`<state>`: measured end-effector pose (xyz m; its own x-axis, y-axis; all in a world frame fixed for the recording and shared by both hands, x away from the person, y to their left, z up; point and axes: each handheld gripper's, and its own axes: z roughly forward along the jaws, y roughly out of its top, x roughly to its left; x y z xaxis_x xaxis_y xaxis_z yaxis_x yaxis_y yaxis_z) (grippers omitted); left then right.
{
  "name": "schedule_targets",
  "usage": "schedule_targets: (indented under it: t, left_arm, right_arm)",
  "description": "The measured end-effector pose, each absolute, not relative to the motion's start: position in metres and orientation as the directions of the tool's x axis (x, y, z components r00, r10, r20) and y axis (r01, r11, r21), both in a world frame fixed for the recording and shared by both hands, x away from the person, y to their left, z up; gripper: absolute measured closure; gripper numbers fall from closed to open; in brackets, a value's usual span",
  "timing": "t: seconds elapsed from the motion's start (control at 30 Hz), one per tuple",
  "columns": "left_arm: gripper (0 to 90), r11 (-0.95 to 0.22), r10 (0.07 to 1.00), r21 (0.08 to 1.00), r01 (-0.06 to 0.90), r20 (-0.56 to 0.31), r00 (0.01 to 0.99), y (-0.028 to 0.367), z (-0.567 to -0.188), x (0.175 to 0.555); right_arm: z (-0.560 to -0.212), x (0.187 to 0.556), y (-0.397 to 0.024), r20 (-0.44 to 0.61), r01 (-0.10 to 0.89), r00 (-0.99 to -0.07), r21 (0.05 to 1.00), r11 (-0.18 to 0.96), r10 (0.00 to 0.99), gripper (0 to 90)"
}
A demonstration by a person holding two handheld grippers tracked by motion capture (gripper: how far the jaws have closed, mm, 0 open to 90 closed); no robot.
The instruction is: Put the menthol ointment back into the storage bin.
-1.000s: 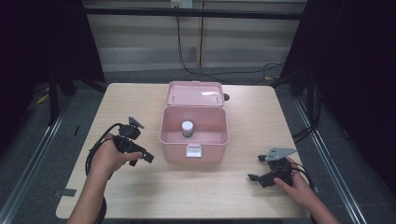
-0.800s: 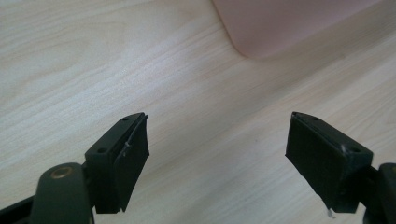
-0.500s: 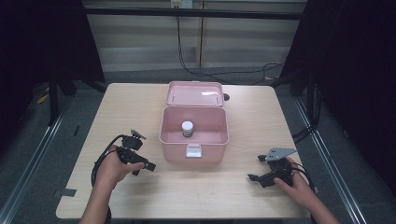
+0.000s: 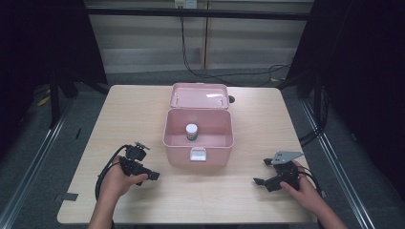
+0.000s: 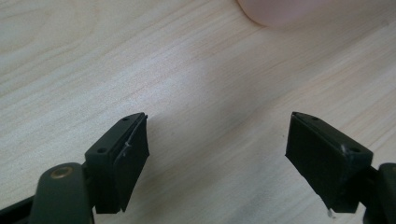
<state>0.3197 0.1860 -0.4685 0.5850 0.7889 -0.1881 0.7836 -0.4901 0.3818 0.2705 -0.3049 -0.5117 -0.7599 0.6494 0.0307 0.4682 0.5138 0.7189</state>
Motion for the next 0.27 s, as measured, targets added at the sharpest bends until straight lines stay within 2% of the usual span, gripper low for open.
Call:
schedule_targets:
  t: [0.27]
  left_arm:
    - [20.5, -0.518, 0.774, 0.392, 0.760, -0.164, 0.612, 0.1833, -0.4713, 0.3147]
  right_arm:
    - [-0.5117, 0.2705, -0.3048, 0.031, 0.468, -0.760, 0.719, 0.514, 0.649, 10.0]
